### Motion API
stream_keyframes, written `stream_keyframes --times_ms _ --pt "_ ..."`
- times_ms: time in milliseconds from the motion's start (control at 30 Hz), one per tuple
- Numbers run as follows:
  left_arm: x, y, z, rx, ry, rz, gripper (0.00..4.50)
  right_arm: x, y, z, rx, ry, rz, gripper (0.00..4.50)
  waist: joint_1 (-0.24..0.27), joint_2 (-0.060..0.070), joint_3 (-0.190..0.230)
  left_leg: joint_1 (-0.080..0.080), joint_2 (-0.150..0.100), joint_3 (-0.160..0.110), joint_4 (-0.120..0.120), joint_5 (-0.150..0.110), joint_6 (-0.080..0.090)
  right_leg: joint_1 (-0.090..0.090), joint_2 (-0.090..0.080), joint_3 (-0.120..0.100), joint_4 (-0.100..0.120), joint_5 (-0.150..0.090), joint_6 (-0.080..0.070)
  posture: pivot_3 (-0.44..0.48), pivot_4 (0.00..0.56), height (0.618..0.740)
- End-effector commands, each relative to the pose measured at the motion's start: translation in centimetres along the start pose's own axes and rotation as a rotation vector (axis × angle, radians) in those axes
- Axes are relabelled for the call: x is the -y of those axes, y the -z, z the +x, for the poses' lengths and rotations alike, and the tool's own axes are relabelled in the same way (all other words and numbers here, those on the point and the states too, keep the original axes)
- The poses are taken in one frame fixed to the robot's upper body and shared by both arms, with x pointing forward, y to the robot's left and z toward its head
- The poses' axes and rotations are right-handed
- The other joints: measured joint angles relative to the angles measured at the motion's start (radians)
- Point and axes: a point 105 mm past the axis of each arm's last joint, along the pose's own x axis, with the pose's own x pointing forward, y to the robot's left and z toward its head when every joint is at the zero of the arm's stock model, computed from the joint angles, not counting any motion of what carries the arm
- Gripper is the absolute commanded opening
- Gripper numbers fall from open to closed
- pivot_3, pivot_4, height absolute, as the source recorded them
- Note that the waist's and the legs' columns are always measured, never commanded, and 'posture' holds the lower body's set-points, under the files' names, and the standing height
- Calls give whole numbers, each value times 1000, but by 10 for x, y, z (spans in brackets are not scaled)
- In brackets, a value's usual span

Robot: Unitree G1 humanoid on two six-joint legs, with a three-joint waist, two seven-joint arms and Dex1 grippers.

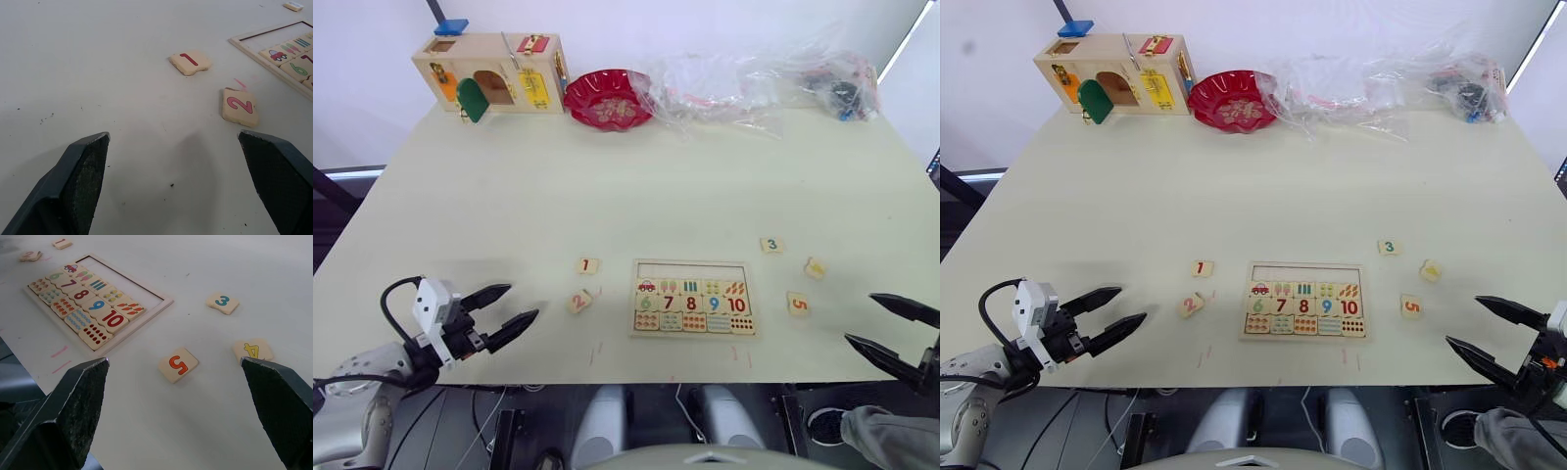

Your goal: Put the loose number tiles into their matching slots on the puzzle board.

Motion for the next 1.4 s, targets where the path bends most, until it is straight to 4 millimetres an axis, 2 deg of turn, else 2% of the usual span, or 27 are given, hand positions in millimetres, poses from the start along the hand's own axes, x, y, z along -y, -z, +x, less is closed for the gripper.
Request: stream_keyframes --times_ms 33,233,400,600,767,867,1000,1133,1400 --pt "-1 -16 2 30 18 45 4445 1 -10 -2 37 12 -47 4500 0 0 0 0 0 0 0 0 0 0 0 0 0 0 0 0 150 740" --pt "-1 -37 15 33 120 102 4445 -14 -40 11 151 -92 -109 4500 1 0 0 0 0 0 1 0 0 1 1 -1 0 0 0 0 150 740" --pt "0 -55 30 -16 264 208 4445 -30 -58 13 179 -197 -144 4500 1 0 0 0 -1 0 0 0 0 1 1 -2 0 0 0 0 150 740" --pt "-9 -54 42 -213 383 350 4445 -40 -64 9 151 -243 -143 4500 1 0 0 0 -1 1 0 0 0 3 1 -4 0 0 0 0 150 740" --pt "-23 -59 64 -265 472 382 4445 -44 -64 10 151 -228 -147 4500 1 0 1 0 -2 1 1 0 0 3 2 -4 0 0 0 0 150 740" --pt "-23 -59 72 -292 541 412 4445 -48 -63 11 152 -225 -145 4500 1 0 1 -1 -2 0 1 0 0 3 2 -5 0 0 0 0 150 740" --pt "-19 -59 86 -305 618 452 3352 -52 -61 13 153 -220 -136 4500 -1 0 1 -1 -2 0 1 0 0 3 2 -4 0 0 0 0 150 740" --pt "-20 -61 100 -320 654 502 3352 -57 -62 16 161 -224 -134 4500 0 0 1 -1 -2 -1 2 0 0 3 3 -5 1 0 0 0 150 740" --pt "-24 -65 112 -338 672 553 3352 -62 -62 15 169 -212 -130 4500 0 0 1 -2 -3 -1 2 0 0 3 2 -5 0 0 1 0 150 740"
